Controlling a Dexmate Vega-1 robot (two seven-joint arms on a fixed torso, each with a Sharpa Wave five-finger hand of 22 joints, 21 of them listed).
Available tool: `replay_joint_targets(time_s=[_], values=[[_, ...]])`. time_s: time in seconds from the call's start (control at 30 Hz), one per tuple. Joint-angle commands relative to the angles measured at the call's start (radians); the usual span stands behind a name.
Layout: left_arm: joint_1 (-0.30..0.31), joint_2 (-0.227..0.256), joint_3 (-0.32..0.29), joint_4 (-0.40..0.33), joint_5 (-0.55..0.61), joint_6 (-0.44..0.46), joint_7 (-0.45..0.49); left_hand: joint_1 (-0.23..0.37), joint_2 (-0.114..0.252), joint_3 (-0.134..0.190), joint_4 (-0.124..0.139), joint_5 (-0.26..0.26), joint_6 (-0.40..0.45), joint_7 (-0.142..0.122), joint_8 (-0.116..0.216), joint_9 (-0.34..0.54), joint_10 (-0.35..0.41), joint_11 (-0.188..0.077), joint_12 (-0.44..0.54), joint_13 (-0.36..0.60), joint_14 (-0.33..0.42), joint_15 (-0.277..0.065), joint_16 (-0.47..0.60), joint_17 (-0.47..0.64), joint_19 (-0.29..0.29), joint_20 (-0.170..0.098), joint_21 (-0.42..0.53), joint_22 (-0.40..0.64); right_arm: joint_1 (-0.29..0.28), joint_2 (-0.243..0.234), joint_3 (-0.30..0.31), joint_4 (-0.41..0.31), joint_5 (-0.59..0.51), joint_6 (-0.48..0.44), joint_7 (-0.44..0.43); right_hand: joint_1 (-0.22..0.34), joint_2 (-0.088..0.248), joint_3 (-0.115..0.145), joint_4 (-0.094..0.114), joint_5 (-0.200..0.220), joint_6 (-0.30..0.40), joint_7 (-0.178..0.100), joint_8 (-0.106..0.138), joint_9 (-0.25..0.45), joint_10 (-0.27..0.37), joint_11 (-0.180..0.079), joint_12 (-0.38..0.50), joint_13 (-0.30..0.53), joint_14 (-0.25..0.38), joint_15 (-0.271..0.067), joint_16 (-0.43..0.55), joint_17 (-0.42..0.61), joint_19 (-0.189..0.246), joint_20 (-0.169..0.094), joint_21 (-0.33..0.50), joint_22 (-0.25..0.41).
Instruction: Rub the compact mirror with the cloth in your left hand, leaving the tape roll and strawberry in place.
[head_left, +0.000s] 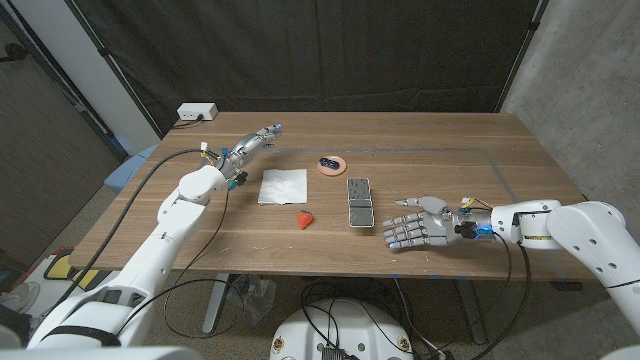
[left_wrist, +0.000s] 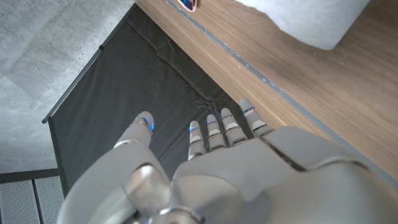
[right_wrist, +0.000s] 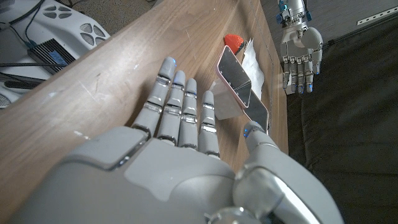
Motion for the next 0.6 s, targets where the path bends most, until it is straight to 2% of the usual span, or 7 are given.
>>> replay_joint_targets(time_s=[0.03,0.17,0.3,0.43,0.53,0.6], values=[[-0.022,-0.011,-0.001,0.043,-0.010,-0.021,-0.010,-0.008,-0.002,-0.004,0.003,0.004,0.009,0.005,0.000,0.003,0.001,0.004,0.000,0.003,0.002,0.000,-0.001,0.002,0.003,0.001,-0.006,0.002,0.040,-0.013,-0.082,0.091,-0.043,0.090,0.140,0.032,-0.026,0.001,-0.037,-0.001,-0.037,0.043,-0.019,0.000,-0.042,-0.001,-0.021,0.002,-0.046,-0.004,-0.012,0.002,0.014,-0.033,0.015,-0.001],[-0.029,-0.013,-0.001,0.054,-0.011,-0.024,-0.013,-0.014,0.001,-0.006,0.008,0.004,0.009,0.008,-0.002,0.003,0.001,0.006,0.000,0.003,0.001,0.000,-0.001,0.003,0.003,0.002,-0.007,0.002,0.038,0.006,-0.088,0.112,-0.058,0.138,0.165,0.068,-0.039,0.002,-0.072,-0.007,-0.066,0.040,-0.030,0.001,-0.074,-0.004,-0.029,0.003,-0.080,-0.018,-0.012,0.005,0.029,-0.075,0.026,-0.004],[-0.034,-0.014,-0.003,0.064,-0.014,-0.029,-0.014,-0.019,0.002,-0.009,0.012,0.004,0.011,0.009,-0.002,0.003,0.000,0.006,-0.001,0.003,0.001,0.001,-0.001,0.003,0.003,0.002,-0.008,0.002,0.035,0.014,-0.090,0.105,-0.079,0.158,0.154,0.124,-0.052,0.004,-0.115,-0.008,-0.085,0.041,-0.034,0.002,-0.097,-0.008,-0.031,0.003,-0.109,-0.030,-0.012,0.005,0.028,-0.093,0.032,-0.008],[-0.037,-0.015,-0.004,0.070,-0.015,-0.028,-0.016,-0.023,0.003,-0.011,0.015,0.004,0.012,0.011,-0.003,0.004,0.001,0.006,0.000,0.003,0.001,0.000,0.000,0.004,0.003,0.003,-0.008,0.002,0.048,0.012,-0.106,0.114,-0.090,0.159,0.167,0.161,-0.056,0.006,-0.135,-0.010,-0.098,0.041,-0.036,0.003,-0.114,-0.014,-0.031,0.003,-0.119,-0.039,-0.008,0.006,0.029,-0.113,0.035,-0.011],[-0.040,-0.016,-0.004,0.075,-0.016,-0.029,-0.018,-0.027,0.004,-0.013,0.018,0.004,0.013,0.011,-0.003,0.004,0.002,0.005,0.000,0.003,0.001,0.001,0.000,0.004,0.004,0.001,-0.009,0.002,0.064,0.004,-0.131,0.121,-0.106,0.161,0.184,0.218,-0.060,0.011,-0.151,-0.013,-0.101,0.041,-0.032,0.003,-0.112,-0.021,-0.023,0.003,-0.113,-0.056,-0.001,0.006,0.046,-0.144,0.045,-0.015],[-0.042,-0.017,-0.004,0.078,-0.016,-0.031,-0.019,-0.030,0.004,-0.014,0.020,0.004,0.013,0.011,-0.004,0.004,0.002,0.004,0.000,0.003,0.001,0.001,0.000,0.004,0.003,0.002,-0.009,0.002,0.079,-0.002,-0.150,0.128,-0.116,0.156,0.195,0.241,-0.062,0.012,-0.155,-0.015,-0.100,0.040,-0.031,0.003,-0.111,-0.025,-0.021,0.003,-0.110,-0.062,0.001,0.006,0.049,-0.152,0.048,-0.016]])
